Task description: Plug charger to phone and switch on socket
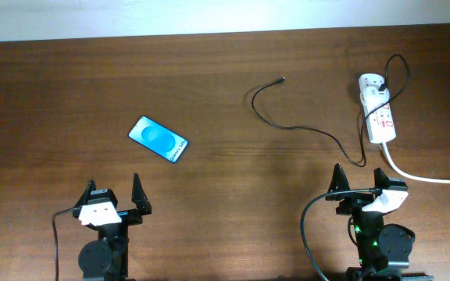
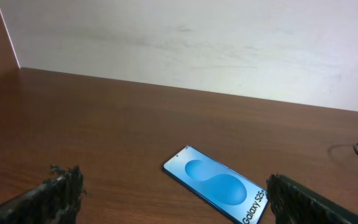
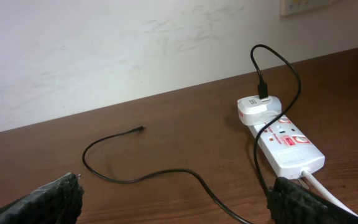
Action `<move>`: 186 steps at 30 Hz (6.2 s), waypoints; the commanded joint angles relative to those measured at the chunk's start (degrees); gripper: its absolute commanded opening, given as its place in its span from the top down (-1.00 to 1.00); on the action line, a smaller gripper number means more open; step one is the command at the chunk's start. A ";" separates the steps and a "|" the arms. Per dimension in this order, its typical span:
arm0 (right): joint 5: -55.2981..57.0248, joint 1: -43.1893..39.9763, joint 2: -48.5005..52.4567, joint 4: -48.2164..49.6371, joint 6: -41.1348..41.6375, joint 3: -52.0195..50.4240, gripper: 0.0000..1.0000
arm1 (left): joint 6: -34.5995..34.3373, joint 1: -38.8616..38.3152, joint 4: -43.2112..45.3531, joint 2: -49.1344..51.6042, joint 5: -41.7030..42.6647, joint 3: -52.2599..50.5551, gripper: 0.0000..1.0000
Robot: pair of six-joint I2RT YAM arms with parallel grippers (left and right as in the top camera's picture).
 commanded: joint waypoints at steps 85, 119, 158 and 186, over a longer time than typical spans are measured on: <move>0.28 0.11 -0.48 -0.20 0.26 -0.37 -0.97 | -37.22 -7.10 -72.30 113.35 7.87 111.82 -0.97; 0.28 0.11 -0.48 -0.20 0.26 -0.37 -0.97 | -51.67 -4.11 -63.54 134.38 10.10 98.20 -0.98; 0.28 0.11 -0.48 -0.20 0.26 -0.37 -0.97 | -24.15 -8.28 -79.43 117.85 30.73 103.03 -0.12; 0.28 0.11 -0.48 -0.20 0.26 -0.37 -0.97 | -12.70 -9.35 -90.75 117.72 43.74 103.03 -0.09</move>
